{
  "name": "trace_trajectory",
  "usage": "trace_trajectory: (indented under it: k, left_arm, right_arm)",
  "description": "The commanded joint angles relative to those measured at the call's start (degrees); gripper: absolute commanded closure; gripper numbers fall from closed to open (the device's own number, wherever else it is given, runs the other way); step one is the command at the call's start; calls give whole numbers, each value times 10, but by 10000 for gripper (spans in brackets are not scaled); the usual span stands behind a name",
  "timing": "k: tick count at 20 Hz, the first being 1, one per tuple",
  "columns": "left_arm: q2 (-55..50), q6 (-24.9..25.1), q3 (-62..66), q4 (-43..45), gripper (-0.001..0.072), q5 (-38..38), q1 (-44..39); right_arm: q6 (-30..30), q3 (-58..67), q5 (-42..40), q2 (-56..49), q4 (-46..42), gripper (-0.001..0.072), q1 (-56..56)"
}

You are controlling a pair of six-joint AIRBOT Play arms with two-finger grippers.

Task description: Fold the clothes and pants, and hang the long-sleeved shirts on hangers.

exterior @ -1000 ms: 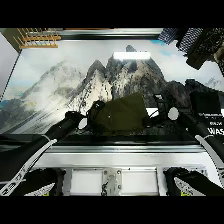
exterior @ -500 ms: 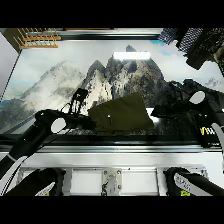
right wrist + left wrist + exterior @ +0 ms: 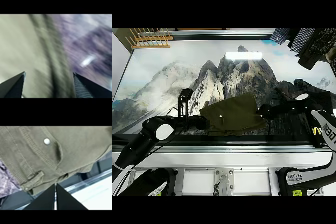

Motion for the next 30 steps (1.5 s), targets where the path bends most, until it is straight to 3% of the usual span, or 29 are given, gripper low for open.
trace_trajectory:
  k: [1, 2, 3, 5, 6, 7, 9, 13, 16, 23, 30]
  left_arm:
    - [-16, -3, -2, -17, 686, 6, 0]
    - [-23, -3, -2, -26, 687, 6, 0]
    - [-32, -3, -2, -30, 686, 6, 0]
    - [-47, -2, -2, -44, 687, 5, 0]
    - [-54, -2, -2, -47, 686, 3, -2]
    - [-59, -2, -2, -49, 686, 2, -6]
    - [-67, -2, -2, -49, 686, 2, -20]
    - [-83, -2, -2, -49, 687, 8, -56]
    - [-97, -2, -2, -49, 687, 10, -73]
    - [-113, -2, -2, -58, 686, 20, -77]
    - [-113, -2, -2, -58, 686, 17, -77]
  right_arm:
    - [-21, 30, -14, -49, 62, 56, 55]
    - [-21, 32, -22, -55, 78, 58, 72]
    - [-22, 32, -26, -62, 94, 157, 88]
    - [-43, 33, -27, -69, 122, 434, 109]
    - [-54, 35, -27, -68, 130, 605, 114]
    - [-61, 41, -21, -64, 132, 696, 115]
    - [-50, 68, -18, -41, 106, 697, 103]
    - [91, 164, -25, 47, -38, 697, 14]
    - [143, 218, -36, 104, -82, 697, -92]
    - [160, 238, -86, 141, -81, 697, -294]
    - [160, 240, -208, 144, -80, 696, -338]
